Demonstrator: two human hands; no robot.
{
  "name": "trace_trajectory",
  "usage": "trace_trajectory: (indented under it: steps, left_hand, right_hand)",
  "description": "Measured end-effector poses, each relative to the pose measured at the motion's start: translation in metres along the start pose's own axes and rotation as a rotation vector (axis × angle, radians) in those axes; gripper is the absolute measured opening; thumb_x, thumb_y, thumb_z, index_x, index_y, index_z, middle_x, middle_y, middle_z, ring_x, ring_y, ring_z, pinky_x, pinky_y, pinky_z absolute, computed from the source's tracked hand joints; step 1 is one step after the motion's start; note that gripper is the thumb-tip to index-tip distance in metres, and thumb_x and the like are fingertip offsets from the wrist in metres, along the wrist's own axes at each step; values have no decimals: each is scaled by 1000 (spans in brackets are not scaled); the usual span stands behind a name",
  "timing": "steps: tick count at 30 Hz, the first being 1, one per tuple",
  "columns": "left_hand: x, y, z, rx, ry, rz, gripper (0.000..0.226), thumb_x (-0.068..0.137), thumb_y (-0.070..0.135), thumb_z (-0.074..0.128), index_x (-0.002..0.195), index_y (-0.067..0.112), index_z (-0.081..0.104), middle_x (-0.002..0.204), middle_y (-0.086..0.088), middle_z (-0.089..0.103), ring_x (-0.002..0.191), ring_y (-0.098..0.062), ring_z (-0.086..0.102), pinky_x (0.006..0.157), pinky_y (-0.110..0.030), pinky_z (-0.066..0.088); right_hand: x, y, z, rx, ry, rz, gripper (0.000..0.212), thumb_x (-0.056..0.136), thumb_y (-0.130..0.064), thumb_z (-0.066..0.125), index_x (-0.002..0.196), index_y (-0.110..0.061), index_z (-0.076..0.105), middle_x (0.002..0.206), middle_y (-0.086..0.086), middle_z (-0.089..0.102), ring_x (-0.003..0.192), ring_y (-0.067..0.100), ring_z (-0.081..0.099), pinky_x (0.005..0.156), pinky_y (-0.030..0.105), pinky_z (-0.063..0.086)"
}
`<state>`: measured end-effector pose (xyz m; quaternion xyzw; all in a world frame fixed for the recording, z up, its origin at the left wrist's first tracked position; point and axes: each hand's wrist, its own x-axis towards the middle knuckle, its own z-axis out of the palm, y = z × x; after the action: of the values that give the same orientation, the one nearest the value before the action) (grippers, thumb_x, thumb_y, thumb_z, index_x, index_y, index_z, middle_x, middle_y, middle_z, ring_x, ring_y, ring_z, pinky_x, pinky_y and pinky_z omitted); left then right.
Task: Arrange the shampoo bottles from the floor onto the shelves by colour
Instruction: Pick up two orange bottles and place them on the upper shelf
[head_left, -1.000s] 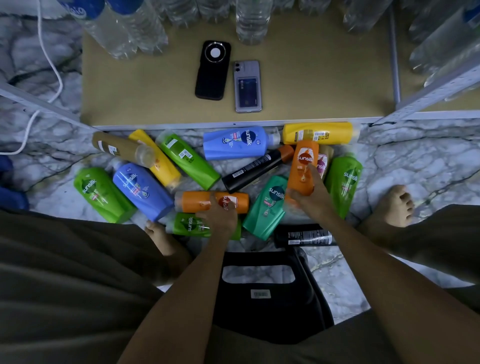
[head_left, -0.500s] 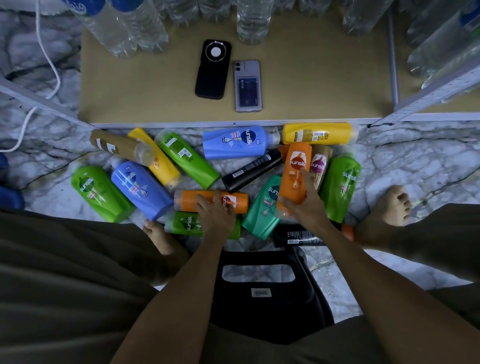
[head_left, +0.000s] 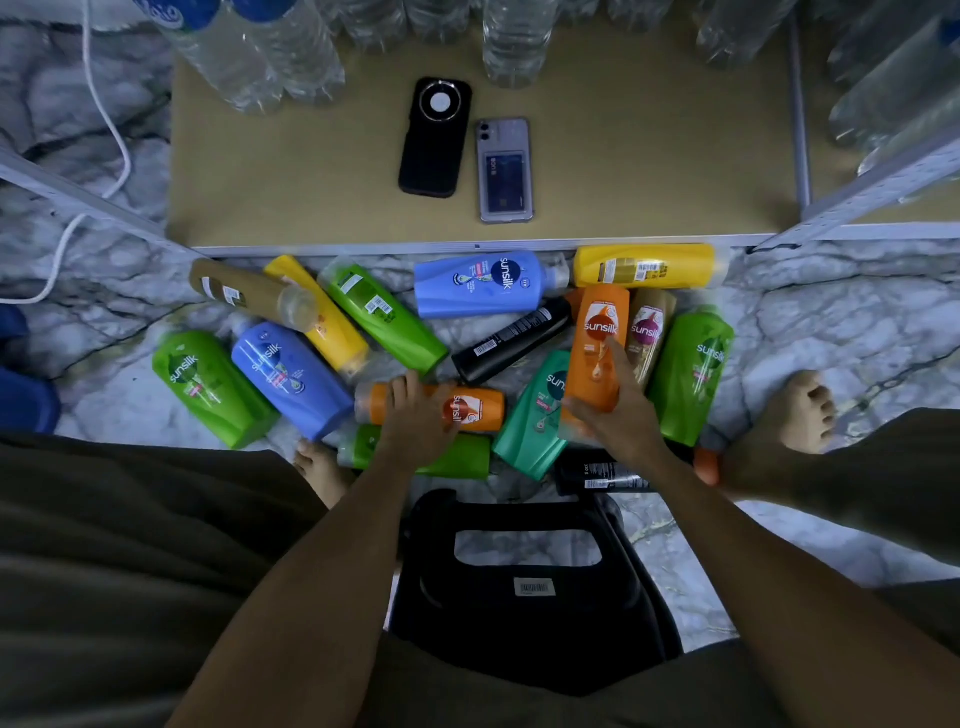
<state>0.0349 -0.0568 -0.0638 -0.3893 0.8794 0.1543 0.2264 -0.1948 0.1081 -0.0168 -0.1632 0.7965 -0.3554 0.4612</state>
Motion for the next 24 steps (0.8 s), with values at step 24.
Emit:
trace_trajectory:
  steps: [24]
  left_hand:
    - [22,-37,-30,109,-361,379,73,96,38,60,154,41,18,154,-13,37,135,-39,39,111,-53,31]
  right_hand:
    - [-2,-3,-9,176,-17,62,101,82,-27,81,159,-40,17,142,-11,41,118,14,59,82,29,60]
